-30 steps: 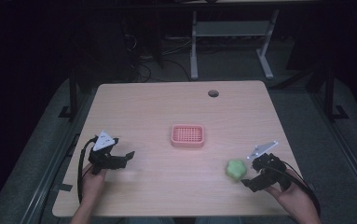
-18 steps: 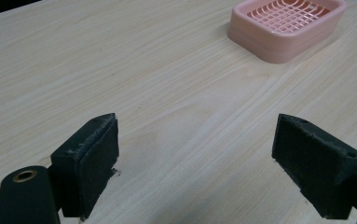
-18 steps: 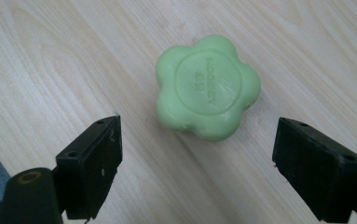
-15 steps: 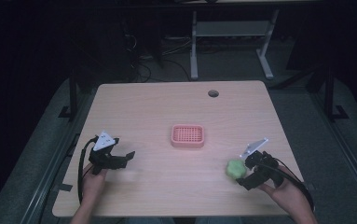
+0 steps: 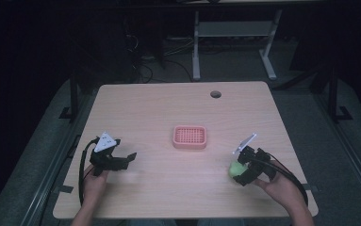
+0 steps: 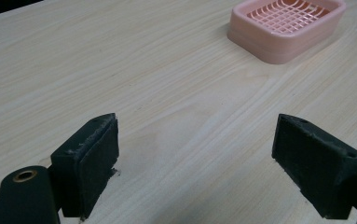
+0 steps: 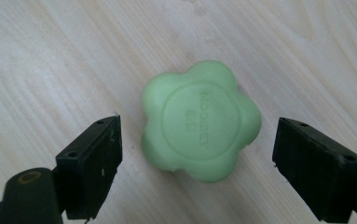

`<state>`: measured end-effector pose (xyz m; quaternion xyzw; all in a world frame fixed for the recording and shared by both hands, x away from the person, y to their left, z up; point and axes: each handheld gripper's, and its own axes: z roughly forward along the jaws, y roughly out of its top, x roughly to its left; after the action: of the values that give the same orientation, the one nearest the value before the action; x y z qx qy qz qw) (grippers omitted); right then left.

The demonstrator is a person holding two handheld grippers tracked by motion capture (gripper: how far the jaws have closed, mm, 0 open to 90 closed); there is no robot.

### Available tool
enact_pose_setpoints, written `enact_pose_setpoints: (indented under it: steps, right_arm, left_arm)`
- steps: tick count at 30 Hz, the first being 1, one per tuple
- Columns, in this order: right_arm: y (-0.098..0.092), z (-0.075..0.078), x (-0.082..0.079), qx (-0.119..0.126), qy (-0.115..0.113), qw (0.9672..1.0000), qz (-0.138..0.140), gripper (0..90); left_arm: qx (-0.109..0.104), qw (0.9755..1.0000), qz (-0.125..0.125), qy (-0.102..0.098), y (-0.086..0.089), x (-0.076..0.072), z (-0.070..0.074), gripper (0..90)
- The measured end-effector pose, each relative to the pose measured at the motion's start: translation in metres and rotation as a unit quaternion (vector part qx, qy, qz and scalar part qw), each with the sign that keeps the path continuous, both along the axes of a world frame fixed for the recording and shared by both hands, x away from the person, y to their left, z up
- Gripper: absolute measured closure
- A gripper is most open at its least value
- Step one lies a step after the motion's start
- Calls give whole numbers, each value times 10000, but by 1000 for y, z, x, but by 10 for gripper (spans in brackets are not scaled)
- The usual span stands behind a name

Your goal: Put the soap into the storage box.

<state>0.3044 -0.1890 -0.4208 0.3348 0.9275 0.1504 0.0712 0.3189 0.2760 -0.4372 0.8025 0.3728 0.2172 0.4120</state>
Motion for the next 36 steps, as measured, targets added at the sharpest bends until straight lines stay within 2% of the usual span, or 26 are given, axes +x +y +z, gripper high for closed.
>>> enact_pose_setpoints:
  steps: [3, 16, 22, 29, 36]
  right_arm:
    - [1, -1, 3, 45, 59, 10000, -12, 153]
    - [10, -13, 14, -201, 240, 9995, 69, 153]
    - [11, -20, 17, -278, 369, 9989, 11, 156]
    - [12, -24, 18, -363, 409, 9985, -29, 161]
    - [13, -24, 19, -392, 435, 9983, 40, 223]
  left_arm:
    - [-15, 10000, 8, 7, 0, 0, 0, 144]
    - [-37, 10000, 2, -1, 0, 0, 1, 144]
    - [-37, 10000, -1, 0, 0, 0, 0, 143]
    - [-42, 10000, 6, 4, 0, 0, 0, 144]
    - [-36, 10000, 2, -14, 1, 0, 1, 144]
